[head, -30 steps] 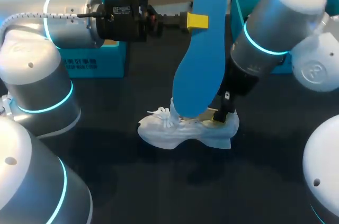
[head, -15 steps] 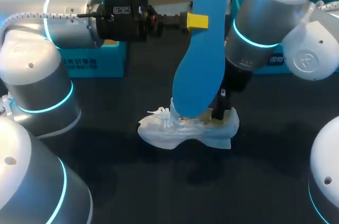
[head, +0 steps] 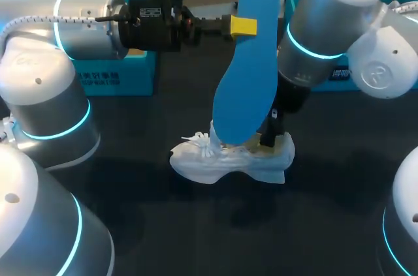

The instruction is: Take the shoe out of the shoebox, open the shoe tongue, remove and reinsert the insole, then place the shoe into the shoebox

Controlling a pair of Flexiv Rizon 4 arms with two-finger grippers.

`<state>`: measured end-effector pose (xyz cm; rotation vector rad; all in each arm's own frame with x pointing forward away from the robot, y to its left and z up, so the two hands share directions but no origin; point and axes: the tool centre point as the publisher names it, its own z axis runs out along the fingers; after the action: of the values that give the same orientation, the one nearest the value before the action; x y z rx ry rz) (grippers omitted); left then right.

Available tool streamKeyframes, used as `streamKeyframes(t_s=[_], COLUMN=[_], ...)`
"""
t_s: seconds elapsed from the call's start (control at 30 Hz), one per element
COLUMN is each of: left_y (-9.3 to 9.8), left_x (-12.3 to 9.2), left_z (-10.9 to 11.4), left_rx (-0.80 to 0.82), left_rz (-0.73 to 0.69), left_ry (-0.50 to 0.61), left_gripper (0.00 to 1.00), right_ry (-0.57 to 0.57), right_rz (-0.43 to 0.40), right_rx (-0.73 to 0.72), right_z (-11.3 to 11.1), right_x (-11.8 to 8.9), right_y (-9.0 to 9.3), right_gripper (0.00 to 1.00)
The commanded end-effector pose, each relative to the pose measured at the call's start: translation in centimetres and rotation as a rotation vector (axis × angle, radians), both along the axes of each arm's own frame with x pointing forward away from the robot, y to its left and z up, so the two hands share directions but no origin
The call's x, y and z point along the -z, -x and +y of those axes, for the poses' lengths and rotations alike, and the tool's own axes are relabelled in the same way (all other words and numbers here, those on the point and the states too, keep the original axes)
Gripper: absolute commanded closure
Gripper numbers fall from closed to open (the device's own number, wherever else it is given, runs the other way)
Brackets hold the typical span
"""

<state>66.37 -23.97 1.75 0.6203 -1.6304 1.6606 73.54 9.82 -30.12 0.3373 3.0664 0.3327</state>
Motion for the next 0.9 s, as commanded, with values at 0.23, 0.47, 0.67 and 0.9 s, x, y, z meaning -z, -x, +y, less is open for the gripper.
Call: streamKeyframes(t_s=[0.23,0.47,0.67,0.9], left_y=[0.1,0.1,0.1,0.1], left_x=[0.1,0.1,0.1,0.1], left_z=[0.1,0.1,0.1,0.1], left_rx=[0.0,0.0,0.0,0.0], left_rz=[0.0,0.0,0.0,0.0], left_ry=[0.0,0.0,0.0,0.0], left_gripper=[1.0,1.0,1.0,1.0], right_ry=[0.016,0.014,0.006,0.01], right_rz=[0.011,0.019,0.013,0.05], right_rx=[-0.041,-0.08,-0.108,-0.115], right_z=[1.7,2.5,2.8,3.0], right_x=[2.9,5.4,7.4,8.6], right_y=[-2.9,-4.0,-4.2,-4.1], right_gripper=[0.0,0.0,0.11,0.44])
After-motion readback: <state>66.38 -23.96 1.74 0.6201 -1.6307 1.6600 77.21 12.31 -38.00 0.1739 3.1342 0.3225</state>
